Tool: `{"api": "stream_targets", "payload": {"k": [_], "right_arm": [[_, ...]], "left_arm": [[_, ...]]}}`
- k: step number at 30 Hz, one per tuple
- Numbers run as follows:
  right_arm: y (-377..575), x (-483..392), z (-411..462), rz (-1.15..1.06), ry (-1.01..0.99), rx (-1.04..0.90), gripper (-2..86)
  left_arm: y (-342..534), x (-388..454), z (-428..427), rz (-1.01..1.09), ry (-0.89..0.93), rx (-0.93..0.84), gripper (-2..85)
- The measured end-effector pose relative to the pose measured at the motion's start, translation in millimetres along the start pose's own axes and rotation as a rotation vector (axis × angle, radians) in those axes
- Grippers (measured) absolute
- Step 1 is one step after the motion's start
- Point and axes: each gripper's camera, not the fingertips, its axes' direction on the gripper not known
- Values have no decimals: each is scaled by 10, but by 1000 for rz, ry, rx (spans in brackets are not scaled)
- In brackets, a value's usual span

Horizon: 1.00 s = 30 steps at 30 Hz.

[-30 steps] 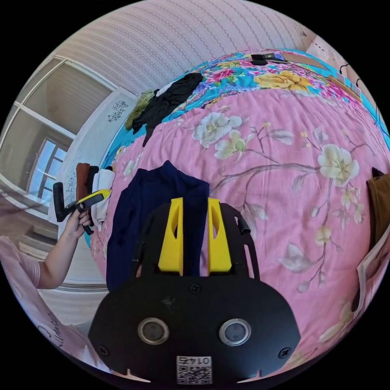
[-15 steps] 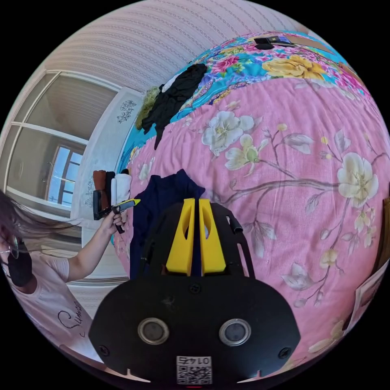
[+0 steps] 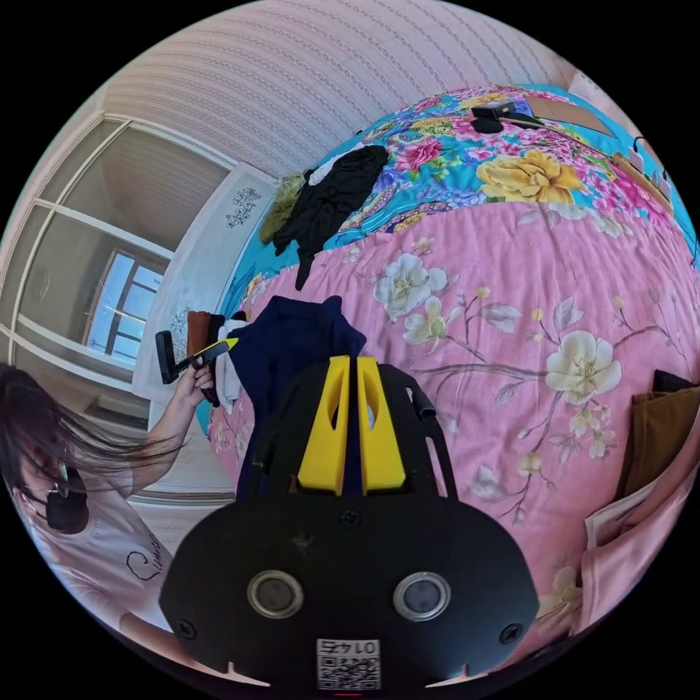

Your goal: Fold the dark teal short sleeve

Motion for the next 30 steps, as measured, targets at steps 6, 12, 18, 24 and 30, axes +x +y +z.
{"api": "stream_targets", "payload": {"k": [6, 12, 18, 24, 30], "right_arm": [[869, -114, -61, -51, -69, 42, 8], [1923, -328, -35, -84, -84, 28, 8], [2892, -553, 49, -55, -80, 3, 8], [3643, -905, 176, 6, 21, -23, 9], [4127, -1285, 305, 77, 162, -64, 6]], "left_arm": [[845, 113, -342, 60, 13, 15, -8], [1705, 300, -657, 131, 15, 4, -7], [2717, 423, -819, 84, 49, 9, -8], [3606, 573, -852, -14, 48, -45, -6], [4186, 611, -809, -130, -87, -112, -7]]}}
